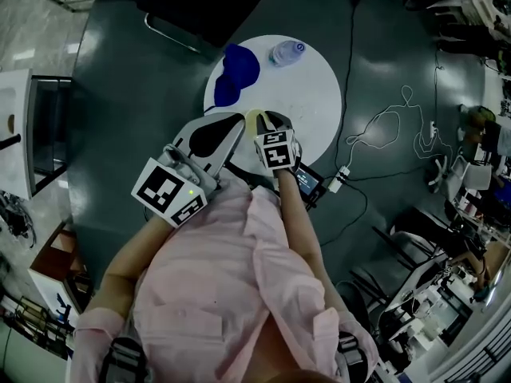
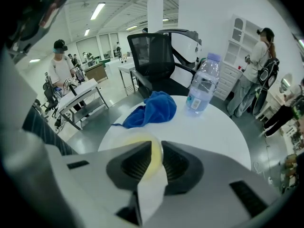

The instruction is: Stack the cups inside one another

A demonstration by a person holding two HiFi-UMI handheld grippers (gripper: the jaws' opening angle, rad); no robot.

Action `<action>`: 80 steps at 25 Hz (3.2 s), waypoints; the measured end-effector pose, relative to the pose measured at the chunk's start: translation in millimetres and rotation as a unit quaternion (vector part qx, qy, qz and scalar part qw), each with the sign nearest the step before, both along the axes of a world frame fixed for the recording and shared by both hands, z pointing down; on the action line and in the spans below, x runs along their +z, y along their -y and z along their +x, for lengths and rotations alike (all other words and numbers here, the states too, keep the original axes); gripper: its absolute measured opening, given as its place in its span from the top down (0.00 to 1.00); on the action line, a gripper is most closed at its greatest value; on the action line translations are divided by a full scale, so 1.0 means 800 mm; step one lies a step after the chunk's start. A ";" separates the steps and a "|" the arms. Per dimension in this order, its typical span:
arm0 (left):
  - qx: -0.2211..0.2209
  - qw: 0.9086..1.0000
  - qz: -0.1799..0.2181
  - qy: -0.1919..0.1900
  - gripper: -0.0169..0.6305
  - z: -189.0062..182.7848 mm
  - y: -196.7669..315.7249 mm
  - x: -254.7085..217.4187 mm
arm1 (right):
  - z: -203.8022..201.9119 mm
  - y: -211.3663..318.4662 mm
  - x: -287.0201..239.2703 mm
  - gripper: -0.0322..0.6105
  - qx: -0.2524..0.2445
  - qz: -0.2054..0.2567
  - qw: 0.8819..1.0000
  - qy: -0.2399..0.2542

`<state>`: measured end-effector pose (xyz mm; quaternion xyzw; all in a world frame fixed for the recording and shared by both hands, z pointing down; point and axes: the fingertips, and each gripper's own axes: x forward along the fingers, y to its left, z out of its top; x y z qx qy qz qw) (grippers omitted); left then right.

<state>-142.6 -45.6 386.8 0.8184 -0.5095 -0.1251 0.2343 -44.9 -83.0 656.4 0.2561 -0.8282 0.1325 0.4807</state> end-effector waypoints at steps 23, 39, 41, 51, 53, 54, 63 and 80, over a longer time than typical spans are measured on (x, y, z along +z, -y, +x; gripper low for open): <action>0.008 1.000 -0.005 0.010 0.95 0.006 -0.002 0.003 | 0.002 0.007 -0.004 0.66 0.025 0.007 0.999 0.025; 0.001 1.000 0.007 0.016 0.95 0.012 -0.007 -0.001 | 0.004 0.018 -0.043 0.67 0.059 0.048 0.994 0.072; 0.005 1.000 0.008 0.020 0.95 0.015 -0.007 -0.002 | 0.005 0.020 -0.051 0.67 0.065 0.056 0.993 0.081; 0.011 0.999 0.015 0.028 0.95 0.017 -0.020 -0.007 | 0.004 0.024 -0.105 0.89 0.108 0.104 0.976 0.158; 0.014 0.999 0.016 0.031 0.95 0.019 -0.020 -0.008 | 0.005 0.025 -0.116 0.89 0.113 0.110 0.972 0.174; 0.015 0.999 0.017 0.033 0.95 0.020 -0.020 -0.009 | 0.005 0.025 -0.123 0.89 0.116 0.114 0.970 0.183; 0.046 0.997 0.024 0.055 0.95 0.037 -0.014 -0.006 | 0.034 0.024 -0.188 0.89 0.171 0.151 0.939 0.256; 0.060 0.995 0.044 0.067 0.95 0.051 -0.006 -0.008 | 0.097 0.009 -0.307 0.89 0.228 0.235 0.880 0.344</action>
